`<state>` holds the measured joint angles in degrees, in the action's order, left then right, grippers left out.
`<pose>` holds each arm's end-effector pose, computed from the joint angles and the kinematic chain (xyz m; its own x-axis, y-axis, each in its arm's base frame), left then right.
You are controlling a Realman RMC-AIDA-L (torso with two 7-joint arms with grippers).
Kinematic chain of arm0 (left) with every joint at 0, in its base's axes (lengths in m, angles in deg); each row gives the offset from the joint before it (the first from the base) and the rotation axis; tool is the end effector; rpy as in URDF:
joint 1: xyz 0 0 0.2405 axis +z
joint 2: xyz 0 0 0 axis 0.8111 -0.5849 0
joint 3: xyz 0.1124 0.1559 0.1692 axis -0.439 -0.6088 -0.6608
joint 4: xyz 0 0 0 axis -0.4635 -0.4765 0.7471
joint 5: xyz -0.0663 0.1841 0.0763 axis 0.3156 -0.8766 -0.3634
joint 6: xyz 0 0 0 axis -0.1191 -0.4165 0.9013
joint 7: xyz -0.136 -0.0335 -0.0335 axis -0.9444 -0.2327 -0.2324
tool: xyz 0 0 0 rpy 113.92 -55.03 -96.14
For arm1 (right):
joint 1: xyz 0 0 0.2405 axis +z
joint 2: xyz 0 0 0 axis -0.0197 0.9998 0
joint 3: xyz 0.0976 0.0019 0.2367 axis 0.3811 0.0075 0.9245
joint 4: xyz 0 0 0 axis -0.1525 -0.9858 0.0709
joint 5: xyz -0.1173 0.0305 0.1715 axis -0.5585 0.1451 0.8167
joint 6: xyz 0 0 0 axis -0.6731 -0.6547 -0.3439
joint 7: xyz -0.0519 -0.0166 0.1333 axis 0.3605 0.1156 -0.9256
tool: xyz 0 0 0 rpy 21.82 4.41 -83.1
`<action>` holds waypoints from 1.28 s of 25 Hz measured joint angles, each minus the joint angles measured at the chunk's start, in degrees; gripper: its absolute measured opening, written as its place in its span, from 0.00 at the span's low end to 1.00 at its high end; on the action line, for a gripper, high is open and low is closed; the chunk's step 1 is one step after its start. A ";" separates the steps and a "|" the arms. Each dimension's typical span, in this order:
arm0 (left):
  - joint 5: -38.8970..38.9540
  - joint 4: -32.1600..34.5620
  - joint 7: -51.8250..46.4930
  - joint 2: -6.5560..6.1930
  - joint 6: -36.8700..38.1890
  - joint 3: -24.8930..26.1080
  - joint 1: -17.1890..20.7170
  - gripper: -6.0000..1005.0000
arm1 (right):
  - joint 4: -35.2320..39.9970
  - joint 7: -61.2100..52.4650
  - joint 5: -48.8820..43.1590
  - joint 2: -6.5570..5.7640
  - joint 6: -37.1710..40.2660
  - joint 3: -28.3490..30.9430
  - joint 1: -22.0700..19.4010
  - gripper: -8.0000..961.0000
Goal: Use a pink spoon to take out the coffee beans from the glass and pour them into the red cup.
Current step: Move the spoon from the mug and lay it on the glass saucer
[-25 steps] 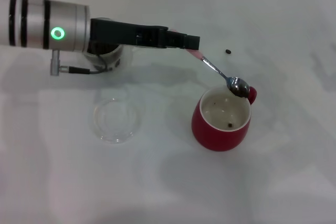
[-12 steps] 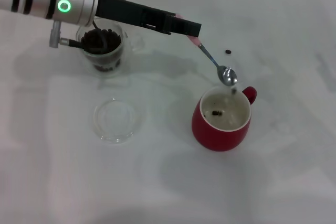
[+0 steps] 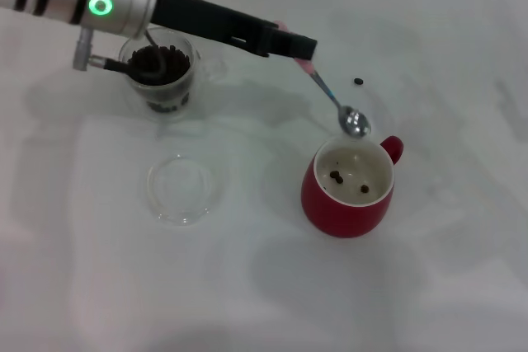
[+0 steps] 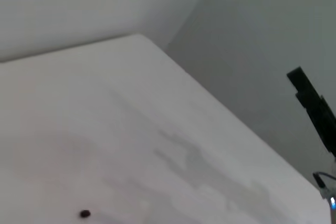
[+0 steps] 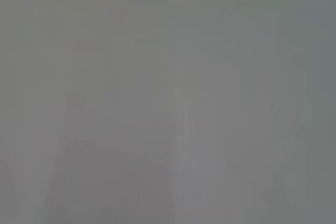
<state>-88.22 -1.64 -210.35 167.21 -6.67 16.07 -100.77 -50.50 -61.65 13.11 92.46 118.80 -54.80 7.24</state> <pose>-0.1135 0.3804 -0.0357 0.7237 0.6517 0.2270 0.6412 -0.7566 0.1281 0.3585 0.2148 0.0545 0.6146 0.2813 -0.7370 -0.6718 -0.3031 -0.6759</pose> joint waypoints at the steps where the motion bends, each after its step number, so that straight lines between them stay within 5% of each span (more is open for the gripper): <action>1: 0.29 0.56 -0.01 -0.07 0.04 0.06 0.52 0.14 | 0.01 0.00 0.02 0.00 -0.06 0.01 0.00 0.62; 8: 5.23 7.99 -0.68 -1.93 0.72 0.59 9.89 0.14 | 0.24 -0.04 0.05 0.00 -0.34 0.07 -0.03 0.62; 17: 5.38 6.39 1.79 -2.56 1.43 5.36 20.22 0.14 | 0.64 -0.73 0.08 0.01 -0.30 1.76 0.03 0.62; 32: 5.34 -0.06 5.60 -4.20 2.09 10.93 28.08 0.14 | 0.88 -2.79 0.22 0.09 0.14 4.57 0.09 0.62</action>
<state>-82.88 -1.70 -204.75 163.01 -4.59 27.00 -72.69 -49.62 -64.44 13.33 92.54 118.95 -50.23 7.33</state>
